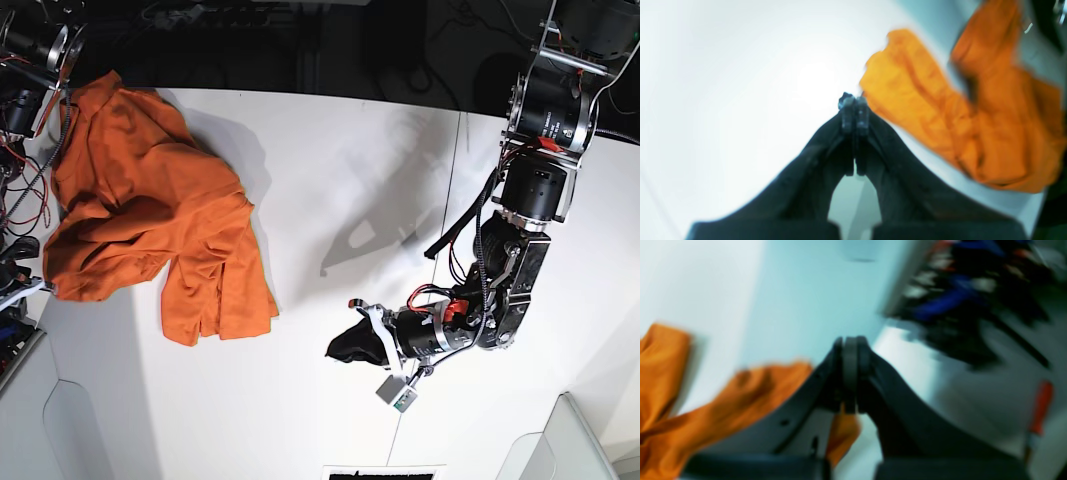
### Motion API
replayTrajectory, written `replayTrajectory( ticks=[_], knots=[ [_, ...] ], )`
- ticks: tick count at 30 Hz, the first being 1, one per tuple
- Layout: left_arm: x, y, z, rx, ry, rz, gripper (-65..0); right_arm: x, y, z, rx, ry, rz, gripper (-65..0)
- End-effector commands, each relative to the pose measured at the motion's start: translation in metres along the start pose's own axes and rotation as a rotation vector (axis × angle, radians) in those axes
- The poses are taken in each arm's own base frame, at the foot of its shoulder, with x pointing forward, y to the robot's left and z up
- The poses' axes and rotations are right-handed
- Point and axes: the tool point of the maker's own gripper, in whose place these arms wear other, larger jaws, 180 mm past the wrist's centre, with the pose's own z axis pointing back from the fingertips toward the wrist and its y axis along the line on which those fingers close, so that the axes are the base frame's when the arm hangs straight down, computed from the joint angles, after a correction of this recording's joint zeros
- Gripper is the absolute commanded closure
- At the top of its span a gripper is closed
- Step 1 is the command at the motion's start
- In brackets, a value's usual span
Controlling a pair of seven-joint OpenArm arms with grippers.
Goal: Layout the t-shirt on the table in an organized manner, then fold the t-shirt properly
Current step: 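Regrasp the shirt edge with the left gripper near the right gripper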
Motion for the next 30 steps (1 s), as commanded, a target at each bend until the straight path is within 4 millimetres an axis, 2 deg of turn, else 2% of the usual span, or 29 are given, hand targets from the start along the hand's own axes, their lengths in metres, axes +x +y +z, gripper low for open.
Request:
replayTrajectory(
  ticks=[1, 3, 6, 8, 12, 16, 18, 20, 21, 23, 25, 30],
  knots=[
    [0.023, -0.006, 0.0, -0.026, -0.053, -0.014, 0.0, 0.025, -0.012, 0.005, -0.015, -0.059, -0.028, 0.0],
    [0.024, -0.014, -0.004, -0.051, -0.071, 0.01, -1.5, 0.017, -0.017, 0.008, -0.007, -0.024, -0.093, 0.0],
    [0.026, -0.031, -0.017, -0.087, -0.085, 0.019, -19.2, 0.005, -0.014, 0.009, 0.023, 0.019, -0.151, 0.0],
    [0.028, -0.043, -0.03, -0.089, -0.089, -0.017, -27.3, -0.002, -0.006, 0.01, 0.062, 0.016, -0.162, 0.0],
    [0.034, -0.06, -0.058, -0.028, -0.1, -0.161, -28.5, -0.023, 0.002, 0.015, 0.109, 0.04, -0.191, 0.0],
    [0.025, -0.075, -0.079, 0.003, -0.059, -0.287, -28.6, -0.041, 0.014, 0.019, 0.162, 0.061, -0.183, 0.0],
    [0.02, -0.077, -0.087, 0.043, -0.048, -0.354, -28.7, -0.046, 0.017, 0.02, 0.181, 0.071, -0.184, 0.0],
    [0.014, -0.07, -0.092, 0.114, -0.033, -0.422, -31.2, -0.05, 0.019, 0.022, 0.19, 0.078, -0.191, 0.0],
    [0.011, -0.064, -0.093, 0.151, -0.027, -0.444, -33.5, -0.051, 0.019, 0.022, 0.193, 0.079, -0.195, -2.4],
    [0.007, -0.053, -0.095, 0.214, -0.033, -0.457, -37.6, -0.053, 0.021, 0.023, 0.204, 0.081, -0.21, -16.7],
    [0.0, -0.045, -0.096, 0.239, -0.04, -0.447, -38.0, -0.054, 0.024, 0.024, 0.217, 0.079, -0.23, -24.9],
    [-0.012, -0.038, -0.098, 0.236, -0.066, -0.421, -38.0, -0.065, 0.038, 0.024, 0.243, 0.107, -0.255, -25.3]
  ],
)
